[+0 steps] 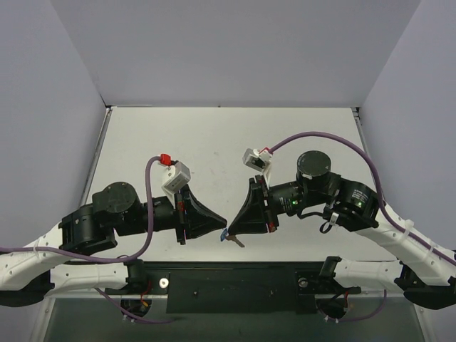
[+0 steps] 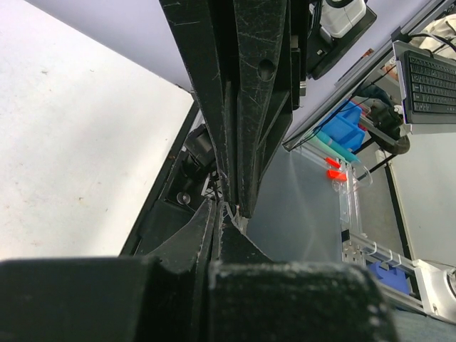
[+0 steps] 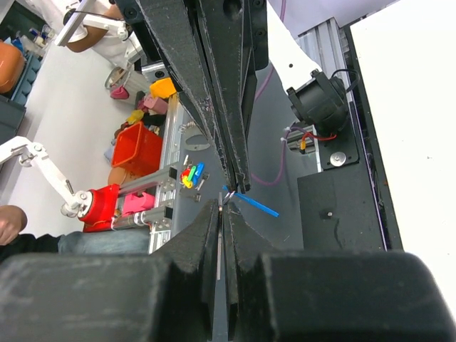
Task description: Remove the keys from the keyring
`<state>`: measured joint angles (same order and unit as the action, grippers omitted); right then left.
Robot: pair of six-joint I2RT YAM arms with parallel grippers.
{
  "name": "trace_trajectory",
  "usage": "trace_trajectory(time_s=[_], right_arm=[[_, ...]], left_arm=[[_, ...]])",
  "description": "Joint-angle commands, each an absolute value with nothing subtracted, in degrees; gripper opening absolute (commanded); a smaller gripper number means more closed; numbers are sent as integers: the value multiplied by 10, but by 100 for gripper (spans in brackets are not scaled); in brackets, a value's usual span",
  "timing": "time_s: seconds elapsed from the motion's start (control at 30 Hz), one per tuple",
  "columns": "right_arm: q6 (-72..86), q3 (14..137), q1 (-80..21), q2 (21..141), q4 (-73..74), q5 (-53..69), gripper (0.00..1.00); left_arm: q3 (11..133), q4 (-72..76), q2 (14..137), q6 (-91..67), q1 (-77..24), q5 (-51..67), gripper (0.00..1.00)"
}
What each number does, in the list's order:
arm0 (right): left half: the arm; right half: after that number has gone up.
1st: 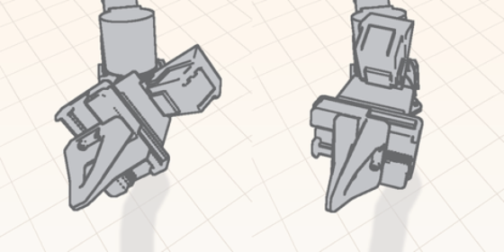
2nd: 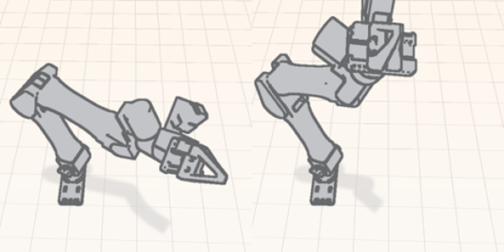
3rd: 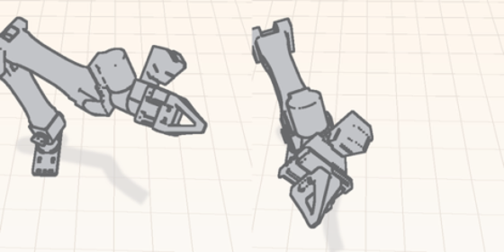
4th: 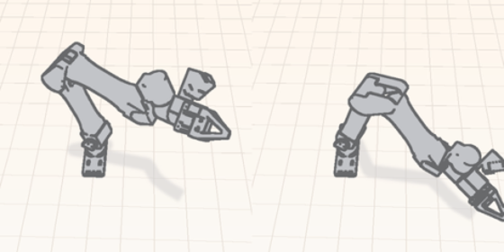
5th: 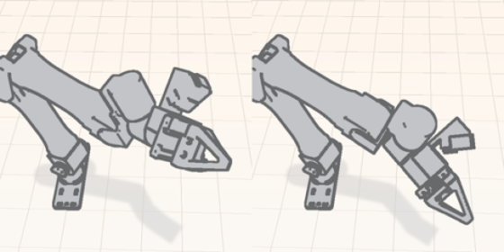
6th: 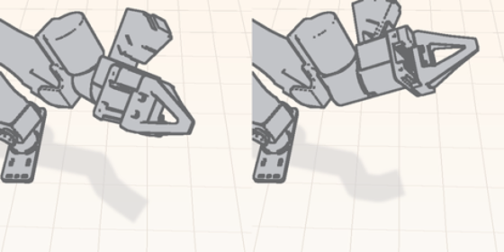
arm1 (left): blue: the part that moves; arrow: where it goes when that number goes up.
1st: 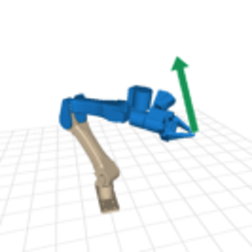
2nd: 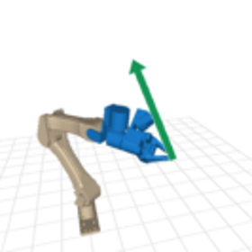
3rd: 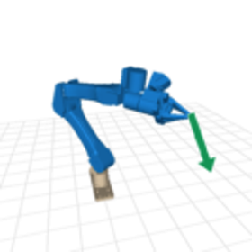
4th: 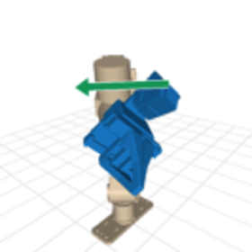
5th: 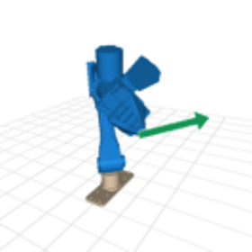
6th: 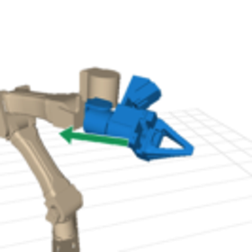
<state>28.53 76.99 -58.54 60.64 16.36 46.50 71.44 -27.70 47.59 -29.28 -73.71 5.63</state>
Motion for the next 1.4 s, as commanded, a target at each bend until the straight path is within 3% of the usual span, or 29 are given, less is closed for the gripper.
trace_trajectory(time_s=[0.0,0.2,0.33,0.47,0.77,0.97,1.37], right_arm=[[272,776,-583,624,122,432,0],[268,758,-582,605,119,416,0],[267,747,-581,594,115,409,0],[268,745,-578,587,109,403,0],[268,736,-573,576,98,392,0],[263,731,-566,563,98,388,0],[279,738,-563,547,62,400,0]], left_arm=[[740,-241,491,-298,-742,100,0],[723,-222,469,-322,-742,41,1],[693,-182,440,-336,-742,5,13],[678,-152,431,-341,-742,-11,14],[671,-122,425,-344,-742,-39,39],[638,-107,382,-355,-742,-80,50],[542,17,355,-399,-742,-62,55]])
